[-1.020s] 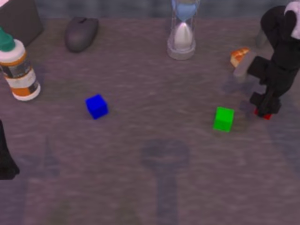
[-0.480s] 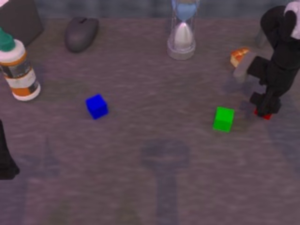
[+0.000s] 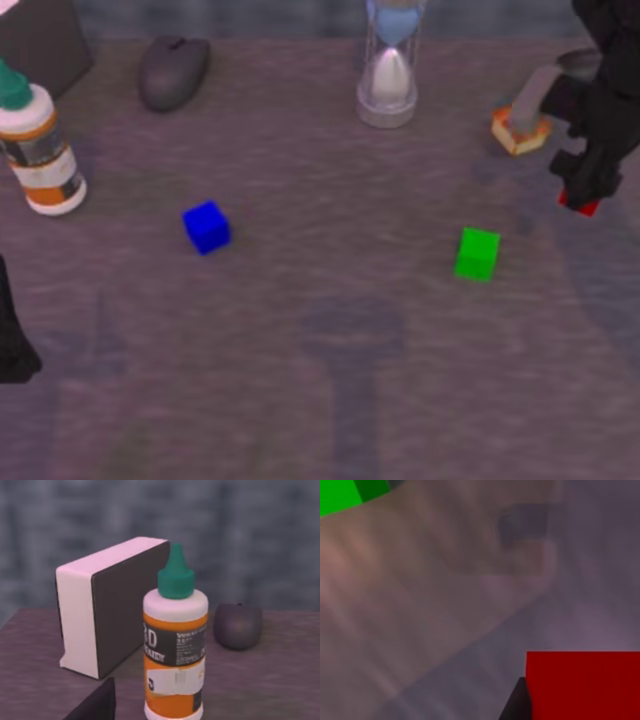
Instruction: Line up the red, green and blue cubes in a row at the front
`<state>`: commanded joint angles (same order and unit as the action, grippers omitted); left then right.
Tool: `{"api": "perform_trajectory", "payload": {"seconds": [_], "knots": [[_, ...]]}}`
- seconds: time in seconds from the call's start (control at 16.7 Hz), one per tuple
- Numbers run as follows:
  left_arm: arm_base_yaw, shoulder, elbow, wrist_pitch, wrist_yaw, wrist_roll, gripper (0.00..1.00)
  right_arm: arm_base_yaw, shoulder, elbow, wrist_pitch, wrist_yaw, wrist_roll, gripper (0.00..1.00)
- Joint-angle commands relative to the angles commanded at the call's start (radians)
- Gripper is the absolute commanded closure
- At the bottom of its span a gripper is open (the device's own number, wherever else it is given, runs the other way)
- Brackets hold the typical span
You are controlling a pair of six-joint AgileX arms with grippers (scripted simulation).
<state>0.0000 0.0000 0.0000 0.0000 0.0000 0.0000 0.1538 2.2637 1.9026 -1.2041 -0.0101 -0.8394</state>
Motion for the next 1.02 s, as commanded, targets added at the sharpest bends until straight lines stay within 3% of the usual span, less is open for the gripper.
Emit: {"api": "perform_trajectory", "payload": {"seconds": [0.48, 0.72, 1.02], "knots": [[0.0, 0.0, 0.0, 0.0, 0.0, 0.0, 0.0, 0.033, -0.002, 0.025, -0.022, 0.0, 0.012, 1.0], [0.0, 0.0, 0.0, 0.0, 0.0, 0.0, 0.0, 0.216, 0.015, 0.069, -0.048, 0.002, 0.07, 1.0], [0.0, 0.0, 0.0, 0.0, 0.0, 0.0, 0.0, 0.553, 0.037, 0.123, -0.093, 0.0, 0.179, 1.0]]}}
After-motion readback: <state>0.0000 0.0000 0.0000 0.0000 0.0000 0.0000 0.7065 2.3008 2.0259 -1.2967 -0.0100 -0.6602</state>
